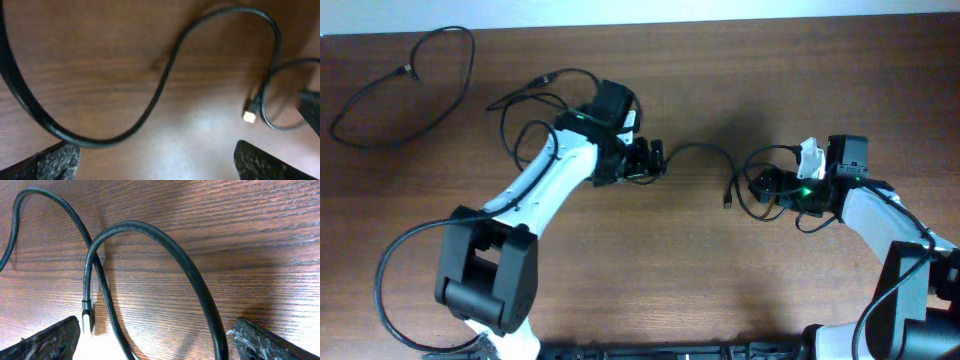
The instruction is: Untangle cables
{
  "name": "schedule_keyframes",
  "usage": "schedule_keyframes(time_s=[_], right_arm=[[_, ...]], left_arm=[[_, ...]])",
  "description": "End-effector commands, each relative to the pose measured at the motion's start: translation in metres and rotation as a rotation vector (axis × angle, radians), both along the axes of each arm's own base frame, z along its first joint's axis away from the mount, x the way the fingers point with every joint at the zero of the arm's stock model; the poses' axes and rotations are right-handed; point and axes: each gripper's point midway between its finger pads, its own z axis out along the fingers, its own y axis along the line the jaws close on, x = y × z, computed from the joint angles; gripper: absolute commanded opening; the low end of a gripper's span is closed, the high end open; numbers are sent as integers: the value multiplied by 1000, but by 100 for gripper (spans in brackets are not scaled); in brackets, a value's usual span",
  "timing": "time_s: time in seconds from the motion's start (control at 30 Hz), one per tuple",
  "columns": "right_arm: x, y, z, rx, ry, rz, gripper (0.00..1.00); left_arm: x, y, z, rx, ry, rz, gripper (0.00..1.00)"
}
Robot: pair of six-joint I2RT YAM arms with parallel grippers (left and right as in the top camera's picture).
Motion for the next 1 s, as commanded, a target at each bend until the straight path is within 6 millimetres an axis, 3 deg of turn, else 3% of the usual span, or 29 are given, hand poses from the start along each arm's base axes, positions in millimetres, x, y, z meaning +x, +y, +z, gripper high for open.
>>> schedule_keyframes(time_s=[0.0, 0.1, 0.13, 0.17, 0.2, 0.23, 0.33, 0.37, 0.5, 0.57, 0.73, 0.97], right_arm=[[-37, 3, -39, 25, 162, -19, 99], [-34, 21, -29, 142, 136, 12, 98], [-34, 26, -26, 169, 131, 20, 87], [-34, 30, -23, 197, 127, 28, 67], [-34, 33, -21, 217, 123, 33, 56], [-34, 37, -18, 250, 117, 41, 38], [-33, 48, -8, 329, 99, 63, 8], [-32, 51, -6, 349, 93, 69, 4], [-24, 53, 0, 406, 106, -3, 4], [-17, 53, 3, 423, 88, -21, 4], [-12, 59, 13, 475, 51, 6, 4], [-11, 60, 14, 481, 39, 14, 4]], left_arm=[[9, 7, 3, 109, -83, 60, 100], [12, 3, 3, 134, -121, 53, 67], [12, 2, 4, 139, -129, 52, 59], [13, 1, 4, 142, -136, 52, 54], [14, 0, 5, 139, -142, 50, 50], [15, -1, 5, 136, -147, 50, 49], [18, -1, 6, 136, -160, 52, 45], [18, -2, 6, 135, -161, 53, 40], [18, -2, 6, 135, -162, 53, 18], [18, -2, 6, 135, -161, 52, 0], [18, -3, 6, 137, -167, 25, 0], [-23, -53, 13, -31, -200, -479, 0]])
